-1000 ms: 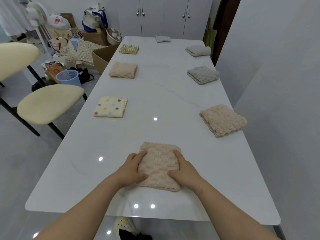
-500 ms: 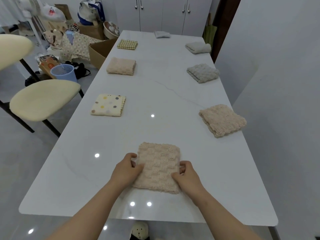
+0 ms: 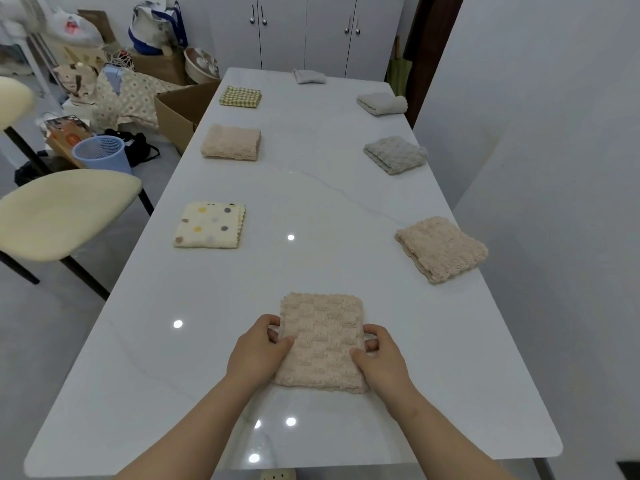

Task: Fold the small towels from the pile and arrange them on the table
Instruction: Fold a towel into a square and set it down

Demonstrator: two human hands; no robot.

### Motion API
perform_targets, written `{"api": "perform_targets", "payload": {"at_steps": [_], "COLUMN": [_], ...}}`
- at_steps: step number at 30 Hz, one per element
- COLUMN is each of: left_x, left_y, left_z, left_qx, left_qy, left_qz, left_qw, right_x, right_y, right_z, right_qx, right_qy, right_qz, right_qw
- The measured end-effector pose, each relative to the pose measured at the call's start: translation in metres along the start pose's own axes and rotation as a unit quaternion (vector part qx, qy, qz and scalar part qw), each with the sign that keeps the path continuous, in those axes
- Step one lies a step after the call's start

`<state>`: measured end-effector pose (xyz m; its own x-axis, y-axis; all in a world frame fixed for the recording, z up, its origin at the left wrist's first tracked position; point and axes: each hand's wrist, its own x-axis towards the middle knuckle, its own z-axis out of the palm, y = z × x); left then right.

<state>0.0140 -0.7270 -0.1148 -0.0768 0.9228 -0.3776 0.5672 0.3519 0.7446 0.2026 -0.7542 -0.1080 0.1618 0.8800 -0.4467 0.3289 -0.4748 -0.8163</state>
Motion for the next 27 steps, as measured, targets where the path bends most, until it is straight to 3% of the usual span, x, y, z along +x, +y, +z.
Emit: {"api": "perform_targets", "payload": {"at_steps": [5,10,16,22,27], "left_x": [0.001,-0.003,-0.006,-0.013,-0.028], "left_y": [0.002,0.022,0.065,0.111,0.158], "left_z": [-0.002,0.003,0.043,0.131,0.226], "left_qx": [0.020,0.111,0.179,0.229,0.240], "left_qy": [-0.001,0.076,0.017,-0.007,0.010], "left_qz": [0.002,0.068,0.172,0.209,0.181], "left_qw": [1.000,0.989,0.969,0.951,0.954], "right_x": [0.001,0.006,0.009,0.022,0.042], "right_y": [-0.003,0.002,0.014,0.043,0.083], "right_z": [0.002,-0.007,-0.051,-0.135,-0.228], "right_qx": [0.013,0.042,0.007,-0.154,-0.238], "right_qy": [0.008,0.023,0.043,0.082,0.070], "right_qz": [0.022,0.033,0.008,-0.040,-0.069], "right_qw": [1.000,0.998,0.999,0.984,0.966]}}
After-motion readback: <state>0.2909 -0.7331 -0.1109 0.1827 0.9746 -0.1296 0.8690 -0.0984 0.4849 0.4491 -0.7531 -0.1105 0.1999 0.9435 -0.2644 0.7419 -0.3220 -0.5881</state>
